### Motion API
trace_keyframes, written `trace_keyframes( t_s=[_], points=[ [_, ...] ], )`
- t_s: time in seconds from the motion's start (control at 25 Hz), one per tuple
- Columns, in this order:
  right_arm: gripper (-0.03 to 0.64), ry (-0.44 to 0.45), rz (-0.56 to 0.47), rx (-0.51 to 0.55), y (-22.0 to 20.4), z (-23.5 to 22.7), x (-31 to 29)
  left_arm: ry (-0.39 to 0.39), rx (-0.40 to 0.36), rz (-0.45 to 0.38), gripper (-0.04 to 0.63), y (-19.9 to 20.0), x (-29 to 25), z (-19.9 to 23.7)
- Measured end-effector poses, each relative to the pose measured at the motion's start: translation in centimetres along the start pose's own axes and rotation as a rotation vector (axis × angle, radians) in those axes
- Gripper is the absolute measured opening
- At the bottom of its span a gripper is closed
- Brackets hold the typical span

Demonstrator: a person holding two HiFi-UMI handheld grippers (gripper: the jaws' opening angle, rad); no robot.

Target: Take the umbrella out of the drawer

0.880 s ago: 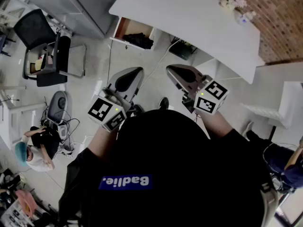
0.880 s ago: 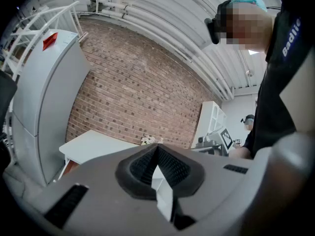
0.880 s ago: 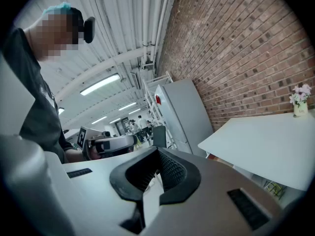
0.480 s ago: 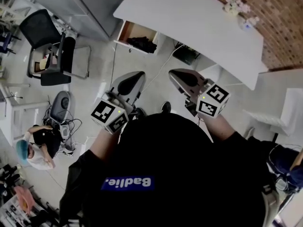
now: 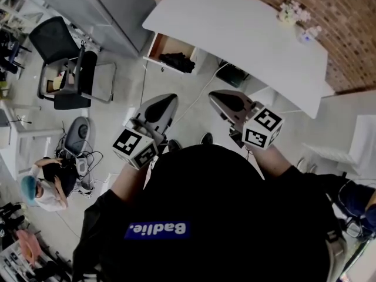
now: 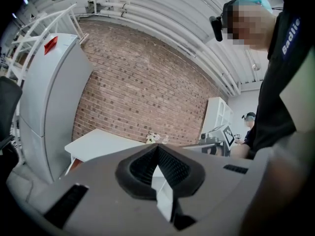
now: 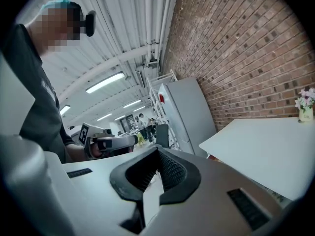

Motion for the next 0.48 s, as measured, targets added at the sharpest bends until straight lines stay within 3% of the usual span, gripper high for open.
trace_keyframes(
  t_s=[0.12,0.48],
  points=[
    [0.029,0.005,-0.002,0.01,0.1,-0.8,0.4,0.027,0.016,-0.005,-0.003,-0.3,-0.8,0.1],
    [0.029,0.055,-0.005,0.034,0.5,-2.6,1.2,0.114,-0.031,-0.012,-0.003,-0.2,-2.9,0.2]
  ],
)
Point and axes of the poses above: the fingertips, and each gripper's own axes: x backward along the fingers, z to its left, y out of its top, the point moved 8 cm from there along x, backward along the fingers, and after that the axes turned 7 degrees about x, right-handed, at the moved point
